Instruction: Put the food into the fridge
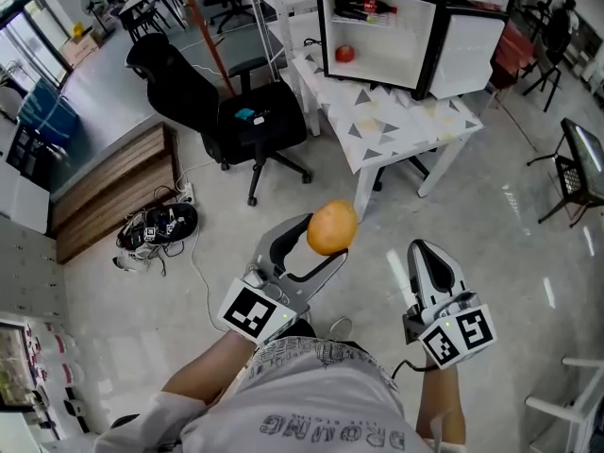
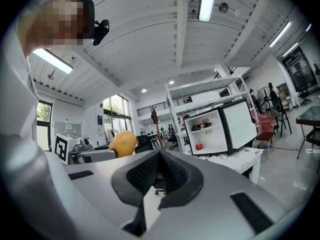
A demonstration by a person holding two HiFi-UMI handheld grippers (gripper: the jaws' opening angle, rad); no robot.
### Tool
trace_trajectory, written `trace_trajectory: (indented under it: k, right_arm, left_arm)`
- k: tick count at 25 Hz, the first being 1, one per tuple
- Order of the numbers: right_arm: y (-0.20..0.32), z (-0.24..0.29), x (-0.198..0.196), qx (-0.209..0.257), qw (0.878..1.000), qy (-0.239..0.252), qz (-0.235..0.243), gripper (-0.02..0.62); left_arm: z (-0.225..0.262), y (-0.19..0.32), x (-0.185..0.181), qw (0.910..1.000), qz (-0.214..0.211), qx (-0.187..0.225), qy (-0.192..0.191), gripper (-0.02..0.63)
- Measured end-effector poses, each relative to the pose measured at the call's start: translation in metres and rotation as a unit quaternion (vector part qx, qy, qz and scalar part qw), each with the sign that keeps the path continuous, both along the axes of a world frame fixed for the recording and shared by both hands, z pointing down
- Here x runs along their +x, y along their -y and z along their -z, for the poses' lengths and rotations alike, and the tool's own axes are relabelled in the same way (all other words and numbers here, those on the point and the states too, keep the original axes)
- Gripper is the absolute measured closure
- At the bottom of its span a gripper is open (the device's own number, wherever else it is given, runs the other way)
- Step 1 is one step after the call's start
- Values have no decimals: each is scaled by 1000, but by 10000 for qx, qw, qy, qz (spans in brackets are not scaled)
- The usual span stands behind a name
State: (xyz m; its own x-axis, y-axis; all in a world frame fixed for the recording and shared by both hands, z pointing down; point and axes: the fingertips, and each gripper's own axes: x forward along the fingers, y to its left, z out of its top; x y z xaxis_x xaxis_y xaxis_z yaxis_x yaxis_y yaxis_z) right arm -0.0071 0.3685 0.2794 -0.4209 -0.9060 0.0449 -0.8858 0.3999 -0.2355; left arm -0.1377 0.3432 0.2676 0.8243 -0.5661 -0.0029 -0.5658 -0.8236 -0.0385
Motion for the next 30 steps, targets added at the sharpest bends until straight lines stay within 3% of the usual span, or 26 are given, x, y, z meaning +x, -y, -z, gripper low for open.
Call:
trace_trajectory:
  k: [14, 22, 30]
  right_arm:
    - [8, -10, 21, -50, 9999, 87, 56, 594]
    - [36, -15, 29, -33, 9999, 1, 109, 594]
    - [80, -29, 37, -137, 9999, 13, 99, 594]
  left_arm:
    - [-14, 5, 13, 9996, 97, -30, 248, 308]
    - [-11, 35, 21, 9998, 173, 79, 78, 308]
    - [-27, 80, 23, 9995, 222, 30, 224, 308]
